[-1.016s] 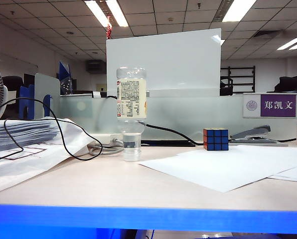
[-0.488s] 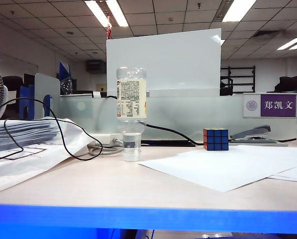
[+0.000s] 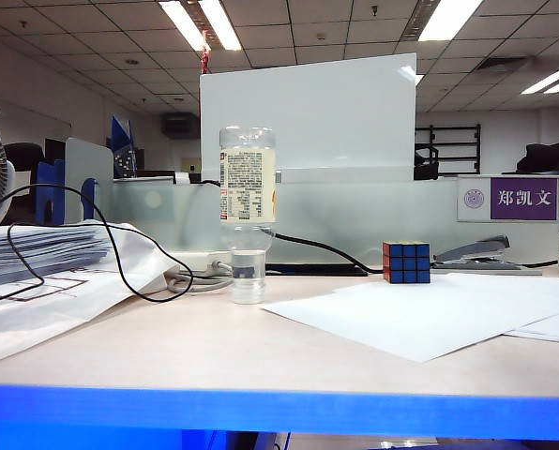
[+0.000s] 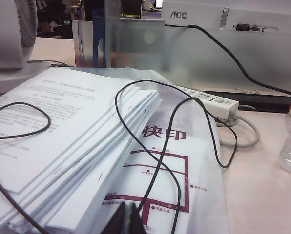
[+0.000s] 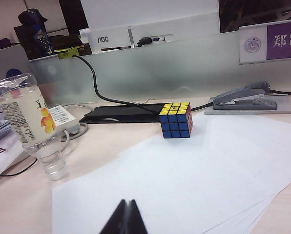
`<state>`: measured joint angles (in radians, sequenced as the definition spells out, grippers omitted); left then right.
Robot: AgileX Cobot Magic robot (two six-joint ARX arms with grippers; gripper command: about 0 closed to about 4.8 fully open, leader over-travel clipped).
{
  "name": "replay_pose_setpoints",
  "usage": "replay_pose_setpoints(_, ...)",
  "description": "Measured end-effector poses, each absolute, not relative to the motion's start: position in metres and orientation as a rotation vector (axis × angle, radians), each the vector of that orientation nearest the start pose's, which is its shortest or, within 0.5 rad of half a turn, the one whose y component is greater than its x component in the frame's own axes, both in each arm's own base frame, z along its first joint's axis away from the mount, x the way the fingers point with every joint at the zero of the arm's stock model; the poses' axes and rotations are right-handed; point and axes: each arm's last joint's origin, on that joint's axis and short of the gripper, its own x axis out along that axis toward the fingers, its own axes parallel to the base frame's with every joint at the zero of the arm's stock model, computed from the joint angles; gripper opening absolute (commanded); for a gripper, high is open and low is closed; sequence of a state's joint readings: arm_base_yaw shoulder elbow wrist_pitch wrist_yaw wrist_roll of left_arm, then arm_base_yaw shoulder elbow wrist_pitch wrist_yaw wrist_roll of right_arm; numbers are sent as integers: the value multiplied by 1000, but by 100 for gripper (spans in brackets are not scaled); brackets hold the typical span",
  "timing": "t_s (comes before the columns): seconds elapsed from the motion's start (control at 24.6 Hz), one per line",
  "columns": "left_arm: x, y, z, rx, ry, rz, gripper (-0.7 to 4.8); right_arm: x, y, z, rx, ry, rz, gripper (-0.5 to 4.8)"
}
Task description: Flip the plastic bottle upside down.
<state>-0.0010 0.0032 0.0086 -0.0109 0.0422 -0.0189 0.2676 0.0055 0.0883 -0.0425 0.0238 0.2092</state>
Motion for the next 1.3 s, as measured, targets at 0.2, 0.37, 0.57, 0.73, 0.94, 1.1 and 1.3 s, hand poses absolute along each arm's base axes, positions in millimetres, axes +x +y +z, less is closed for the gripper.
replay_pose_setpoints(0.2, 97, -1, 165, -19, 6, -43, -5, 89, 24, 189, 214, -14, 246, -9)
replay_pose_setpoints(0.37, 97, -1, 165, -19, 6, -43, -5, 89, 24, 189, 214, -15, 246, -9)
replay_pose_setpoints(0.57, 97, -1, 165, -19, 6, -43, -5, 89, 22, 189, 150, -24, 233, -9)
replay_pose_setpoints(0.73, 97, -1, 165, -19, 6, -43, -5, 91, 14, 184, 39, -2, 137, -9)
replay_pose_setpoints(0.94, 97, -1, 165, -19, 6, -43, -5, 93, 1, 179, 19, 20, -7, -9)
replay_pose_setpoints(1.1, 97, -1, 165, -19, 6, -43, -5, 93, -7, 178, 49, 17, -94, -9)
replay_pose_setpoints(1.3, 97, -1, 165, -19, 6, -43, -5, 94, -9, 173, 57, 19, -107, -9)
